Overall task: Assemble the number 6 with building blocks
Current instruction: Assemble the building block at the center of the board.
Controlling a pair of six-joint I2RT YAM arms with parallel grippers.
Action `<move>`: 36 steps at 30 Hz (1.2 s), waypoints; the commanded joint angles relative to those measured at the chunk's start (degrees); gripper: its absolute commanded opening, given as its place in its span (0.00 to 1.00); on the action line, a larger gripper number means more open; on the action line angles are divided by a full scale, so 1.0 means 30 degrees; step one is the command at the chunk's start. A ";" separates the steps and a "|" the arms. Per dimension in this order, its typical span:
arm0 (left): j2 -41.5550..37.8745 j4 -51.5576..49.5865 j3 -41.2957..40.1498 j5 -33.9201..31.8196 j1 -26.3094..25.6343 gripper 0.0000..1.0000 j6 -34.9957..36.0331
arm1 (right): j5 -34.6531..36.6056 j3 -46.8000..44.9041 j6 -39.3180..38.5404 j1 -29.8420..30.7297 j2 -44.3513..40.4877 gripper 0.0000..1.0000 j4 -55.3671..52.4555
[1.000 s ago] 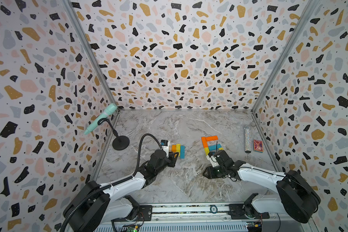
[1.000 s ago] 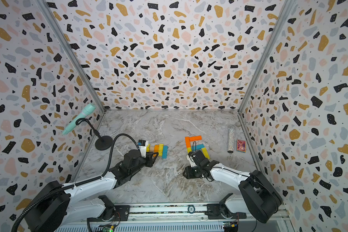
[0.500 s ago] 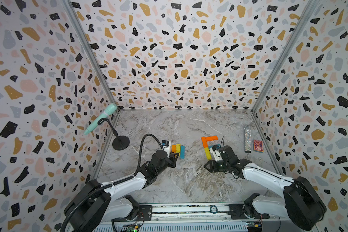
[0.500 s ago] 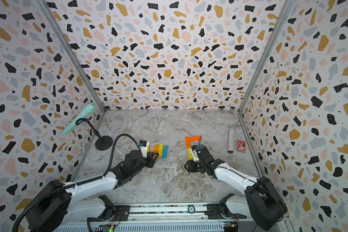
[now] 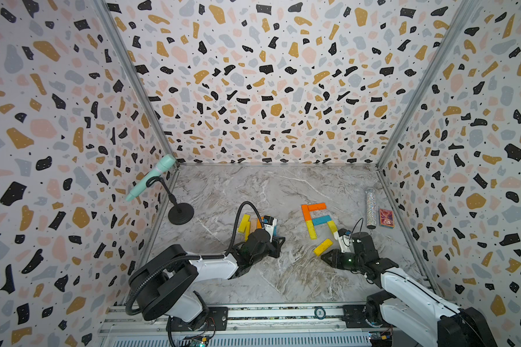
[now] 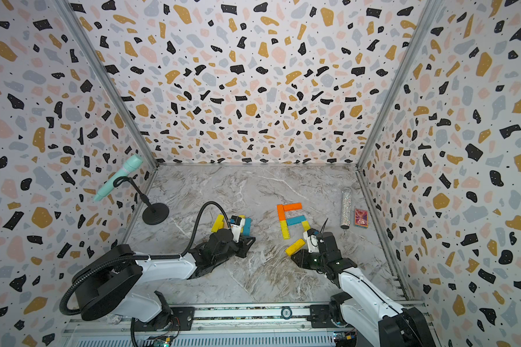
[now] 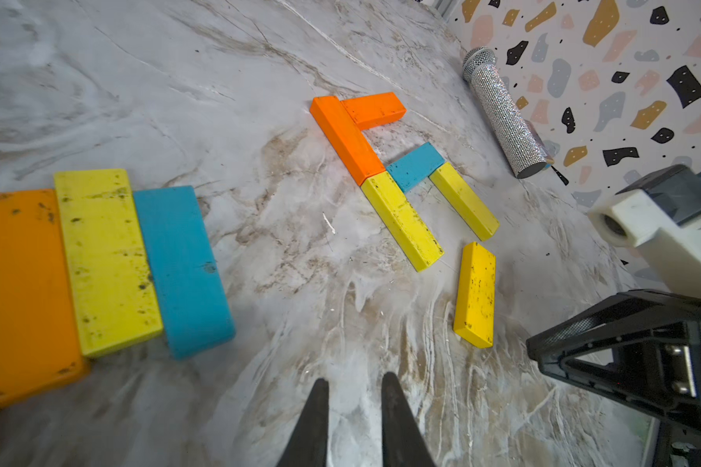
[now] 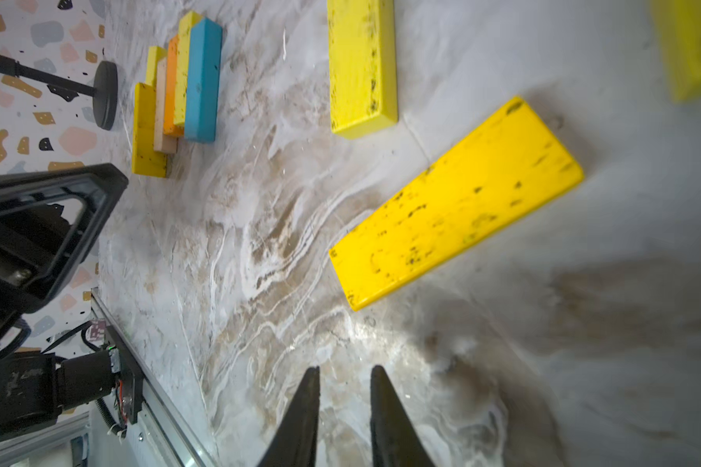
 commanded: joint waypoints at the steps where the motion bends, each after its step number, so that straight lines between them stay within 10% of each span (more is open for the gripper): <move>1: 0.0432 0.1338 0.0465 0.0044 -0.0329 0.20 -0.0322 | -0.0305 -0.0182 0.0391 0.0432 -0.0374 0.24 0.0488; 36: 0.4531 0.1386 0.2859 0.1679 -0.2078 0.00 0.0053 | 0.1772 -0.0898 0.1628 0.0198 0.3565 0.09 0.5183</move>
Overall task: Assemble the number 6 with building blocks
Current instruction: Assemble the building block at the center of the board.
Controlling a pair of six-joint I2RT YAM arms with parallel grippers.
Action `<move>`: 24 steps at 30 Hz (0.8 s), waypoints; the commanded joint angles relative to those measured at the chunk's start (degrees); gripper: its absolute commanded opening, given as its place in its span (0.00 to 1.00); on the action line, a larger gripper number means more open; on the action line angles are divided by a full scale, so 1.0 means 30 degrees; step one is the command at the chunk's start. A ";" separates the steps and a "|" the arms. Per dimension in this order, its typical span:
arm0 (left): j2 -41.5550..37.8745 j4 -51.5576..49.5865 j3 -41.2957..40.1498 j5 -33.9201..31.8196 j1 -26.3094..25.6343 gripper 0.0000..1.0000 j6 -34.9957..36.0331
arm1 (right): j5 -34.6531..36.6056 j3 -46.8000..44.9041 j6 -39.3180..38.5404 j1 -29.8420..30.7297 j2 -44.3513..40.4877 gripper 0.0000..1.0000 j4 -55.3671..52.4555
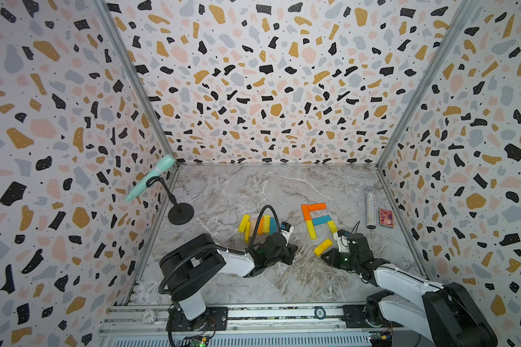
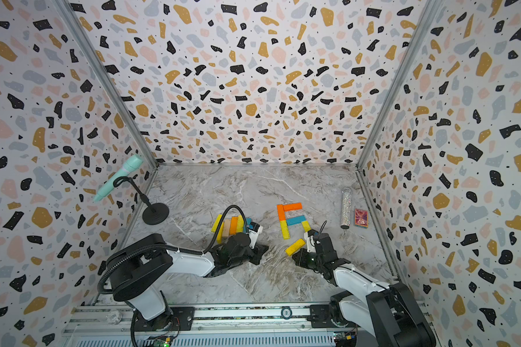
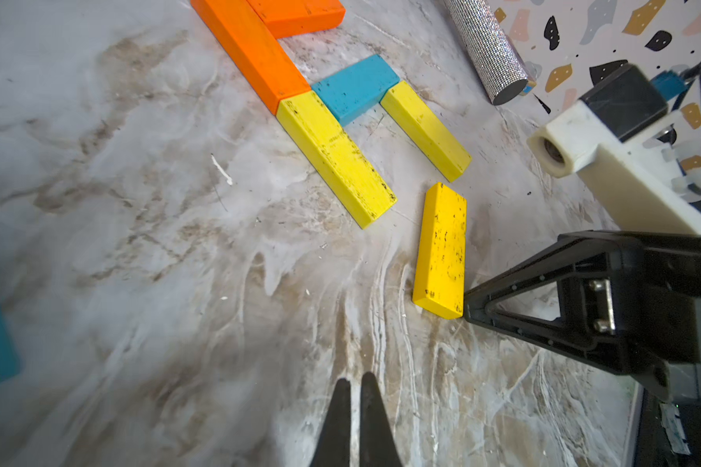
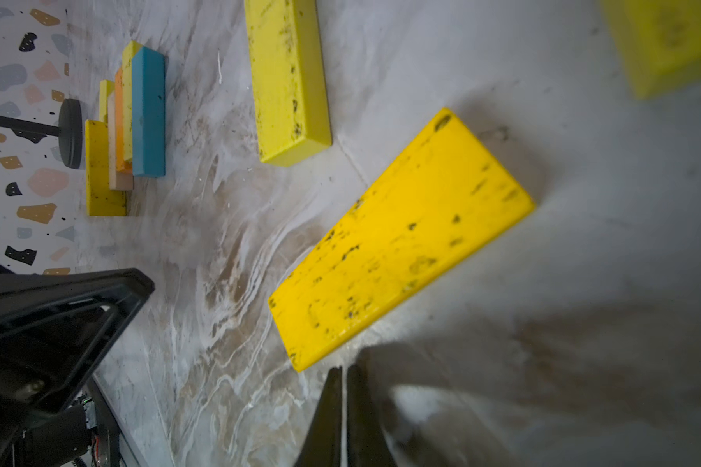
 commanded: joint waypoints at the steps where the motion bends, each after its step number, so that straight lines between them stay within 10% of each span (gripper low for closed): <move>1: 0.0405 0.0826 0.0586 0.0591 -0.0173 0.00 0.0254 | 0.0127 -0.0131 -0.0128 -0.0057 0.0143 0.08 0.0552; 24: 0.3158 0.1217 0.2317 0.1753 -0.0667 0.00 0.0193 | 0.0625 0.0170 0.0158 -0.0174 0.1651 0.09 0.2198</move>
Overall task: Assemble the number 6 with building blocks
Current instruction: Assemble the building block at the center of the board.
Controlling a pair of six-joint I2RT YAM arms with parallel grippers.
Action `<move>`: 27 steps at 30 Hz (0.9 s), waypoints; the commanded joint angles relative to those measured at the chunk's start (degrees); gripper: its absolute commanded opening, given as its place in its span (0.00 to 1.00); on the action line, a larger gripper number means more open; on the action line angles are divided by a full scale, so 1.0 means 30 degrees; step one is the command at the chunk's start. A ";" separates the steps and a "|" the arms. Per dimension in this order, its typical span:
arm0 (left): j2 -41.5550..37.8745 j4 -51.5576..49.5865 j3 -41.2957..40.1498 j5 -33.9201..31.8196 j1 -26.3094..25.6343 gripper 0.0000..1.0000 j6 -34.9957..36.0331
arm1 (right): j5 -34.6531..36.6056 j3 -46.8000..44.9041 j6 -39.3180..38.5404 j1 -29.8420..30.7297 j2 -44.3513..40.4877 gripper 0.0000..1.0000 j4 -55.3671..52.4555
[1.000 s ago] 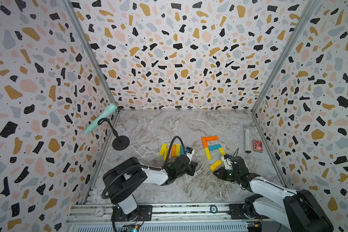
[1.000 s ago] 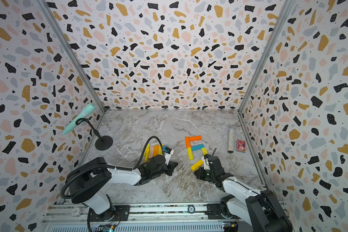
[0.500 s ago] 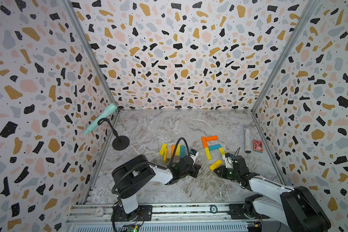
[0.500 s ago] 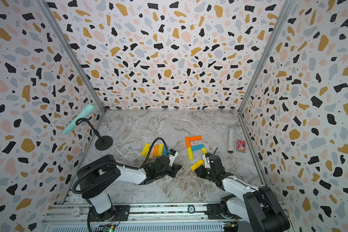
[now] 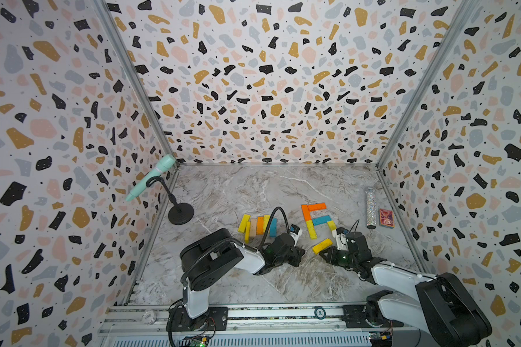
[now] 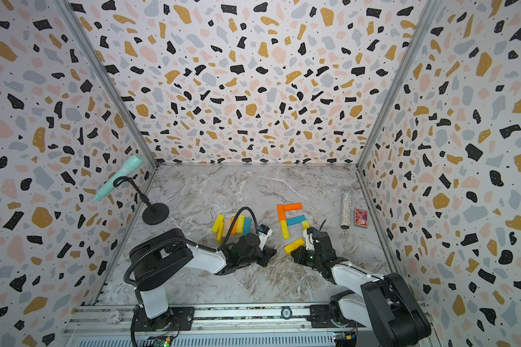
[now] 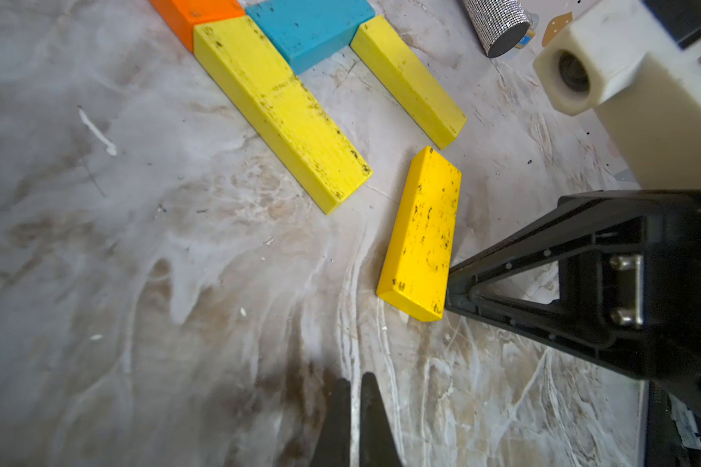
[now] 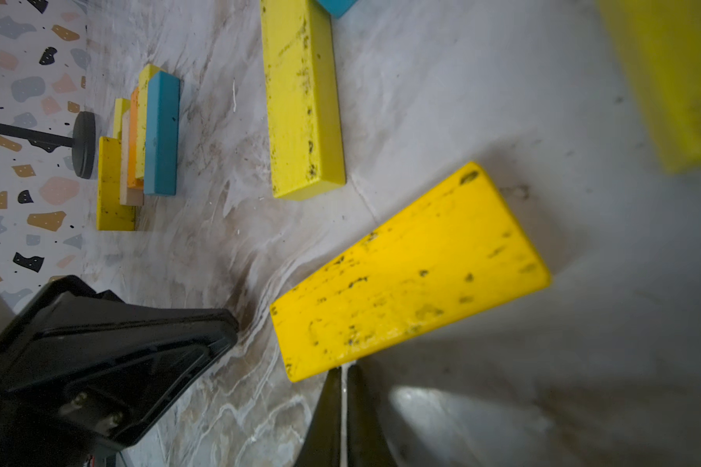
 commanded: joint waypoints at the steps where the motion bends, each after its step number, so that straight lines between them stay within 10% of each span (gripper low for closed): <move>1: 0.0156 0.0696 0.0524 0.0207 -0.0187 0.00 0.0193 | 0.0440 0.0202 0.0122 -0.0094 0.0160 0.08 -0.0158; 27: 0.2383 0.0879 0.2203 0.0215 -0.0200 0.00 0.0163 | -0.0026 -0.1675 0.0503 -0.0417 -0.3122 0.09 0.0420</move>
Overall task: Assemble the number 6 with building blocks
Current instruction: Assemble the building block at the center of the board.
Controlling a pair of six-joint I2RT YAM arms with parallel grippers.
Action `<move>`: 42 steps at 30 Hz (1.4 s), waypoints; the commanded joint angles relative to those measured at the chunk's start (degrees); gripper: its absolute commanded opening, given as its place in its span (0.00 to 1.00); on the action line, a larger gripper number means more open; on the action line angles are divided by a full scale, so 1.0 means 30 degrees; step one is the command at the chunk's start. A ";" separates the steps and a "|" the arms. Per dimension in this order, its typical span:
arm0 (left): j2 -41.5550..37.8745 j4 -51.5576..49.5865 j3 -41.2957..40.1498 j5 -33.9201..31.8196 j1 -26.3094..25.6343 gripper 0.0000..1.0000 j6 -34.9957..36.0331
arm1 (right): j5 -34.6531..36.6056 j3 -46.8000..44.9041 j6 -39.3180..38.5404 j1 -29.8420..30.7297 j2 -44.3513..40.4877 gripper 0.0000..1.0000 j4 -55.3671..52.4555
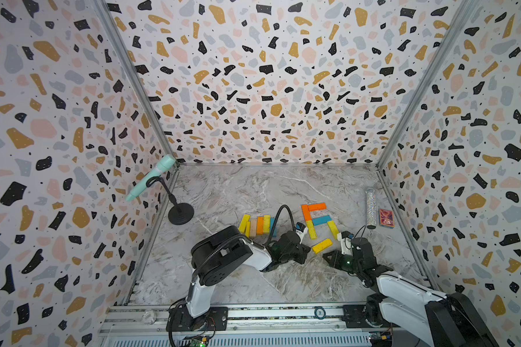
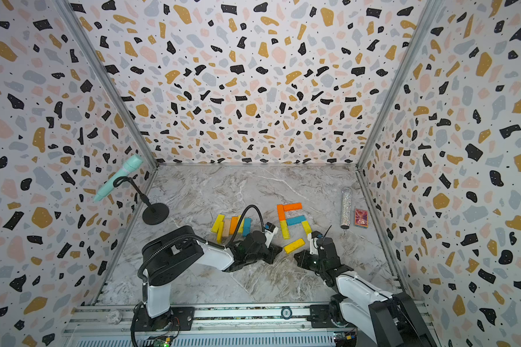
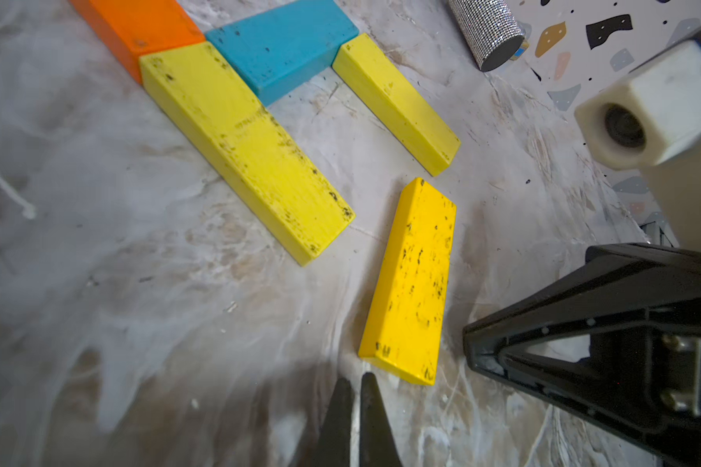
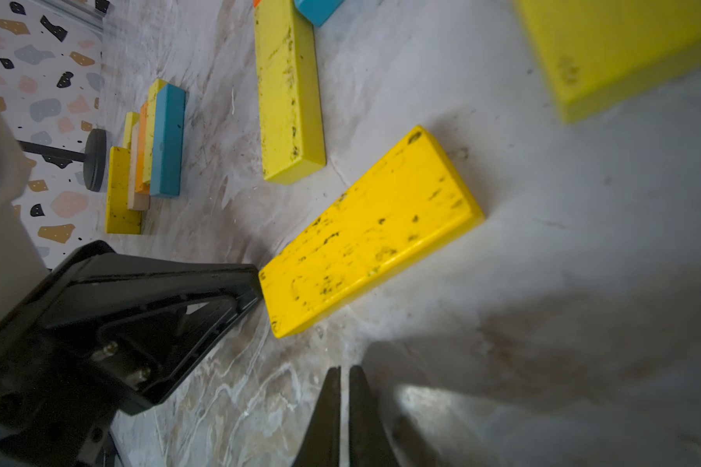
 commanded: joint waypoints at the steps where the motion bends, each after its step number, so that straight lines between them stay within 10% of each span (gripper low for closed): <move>1: 0.0672 0.0280 0.0421 0.0281 -0.0114 0.00 0.0047 | -0.0233 -0.0031 0.0081 -0.0038 0.0068 0.10 0.0775; 42: 0.0356 0.0289 0.0345 -0.0869 -0.0075 0.00 -0.0670 | 0.0369 0.1200 -0.0124 -0.0019 0.4403 0.10 0.3410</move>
